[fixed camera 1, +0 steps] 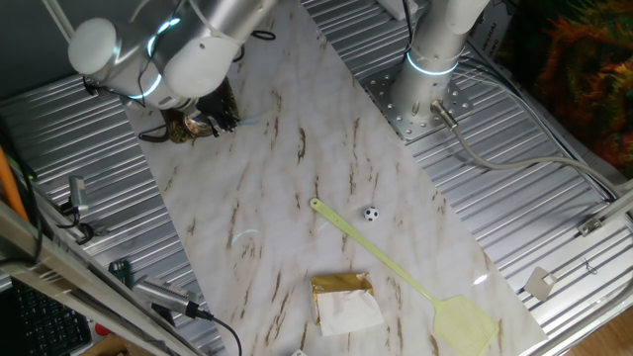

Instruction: Dial a number on an old rotary phone

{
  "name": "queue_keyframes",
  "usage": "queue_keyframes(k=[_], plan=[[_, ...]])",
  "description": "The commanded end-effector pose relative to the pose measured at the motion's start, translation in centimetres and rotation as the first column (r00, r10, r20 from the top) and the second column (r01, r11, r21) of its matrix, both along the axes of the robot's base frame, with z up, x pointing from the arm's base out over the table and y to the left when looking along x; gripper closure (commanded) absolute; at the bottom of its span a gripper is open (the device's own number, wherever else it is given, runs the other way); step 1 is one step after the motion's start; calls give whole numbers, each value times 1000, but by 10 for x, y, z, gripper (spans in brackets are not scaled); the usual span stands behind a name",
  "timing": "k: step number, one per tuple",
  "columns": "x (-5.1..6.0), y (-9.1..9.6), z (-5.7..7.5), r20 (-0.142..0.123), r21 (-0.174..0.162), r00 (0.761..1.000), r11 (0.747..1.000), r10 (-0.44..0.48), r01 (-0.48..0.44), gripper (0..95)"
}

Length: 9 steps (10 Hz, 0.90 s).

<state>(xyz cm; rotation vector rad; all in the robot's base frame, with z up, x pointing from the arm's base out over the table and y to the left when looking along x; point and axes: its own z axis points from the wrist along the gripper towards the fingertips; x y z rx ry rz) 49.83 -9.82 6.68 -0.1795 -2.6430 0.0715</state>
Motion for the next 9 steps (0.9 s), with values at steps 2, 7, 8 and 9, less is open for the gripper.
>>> queue_keyframes(k=[2,7,8,9], plan=[[5,0,-2,1,6,1000,1000,-8,8,950],[5,0,-2,1,4,1000,1000,-10,10,950],[5,1,-2,1,2,1000,1000,-10,10,950],[5,1,-2,0,0,1000,1000,-9,9,950]])
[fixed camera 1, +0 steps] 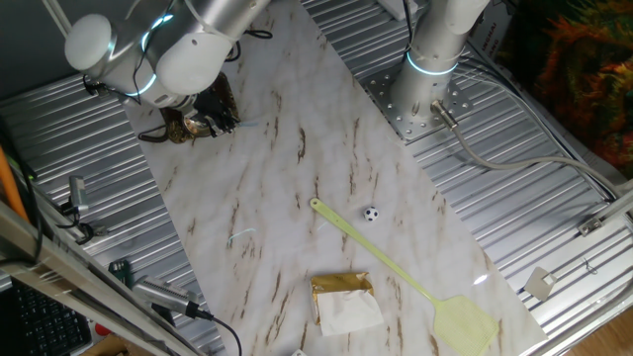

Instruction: Dial a number on an old rotary phone

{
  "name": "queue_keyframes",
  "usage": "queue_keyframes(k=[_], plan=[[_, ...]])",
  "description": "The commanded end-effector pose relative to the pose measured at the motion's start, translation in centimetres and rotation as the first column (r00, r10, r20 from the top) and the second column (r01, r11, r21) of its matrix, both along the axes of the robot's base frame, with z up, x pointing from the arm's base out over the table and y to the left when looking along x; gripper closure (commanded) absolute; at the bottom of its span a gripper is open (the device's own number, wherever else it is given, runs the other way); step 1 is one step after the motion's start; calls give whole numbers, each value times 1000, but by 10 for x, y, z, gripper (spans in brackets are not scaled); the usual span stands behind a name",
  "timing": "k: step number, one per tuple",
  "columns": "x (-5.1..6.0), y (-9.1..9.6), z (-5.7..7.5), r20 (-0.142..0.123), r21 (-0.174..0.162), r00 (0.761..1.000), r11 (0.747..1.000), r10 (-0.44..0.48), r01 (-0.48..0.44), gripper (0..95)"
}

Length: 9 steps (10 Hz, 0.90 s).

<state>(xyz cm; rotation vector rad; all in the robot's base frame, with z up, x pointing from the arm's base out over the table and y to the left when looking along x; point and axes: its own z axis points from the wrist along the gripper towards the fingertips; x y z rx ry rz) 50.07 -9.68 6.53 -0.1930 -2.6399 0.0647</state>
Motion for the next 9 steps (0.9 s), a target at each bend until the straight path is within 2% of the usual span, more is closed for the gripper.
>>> queue_keyframes(k=[1,9], plan=[[3,0,-1,1,-4,1000,1000,1,-1,950],[3,0,-1,-2,-5,1000,1000,-4,4,950]])
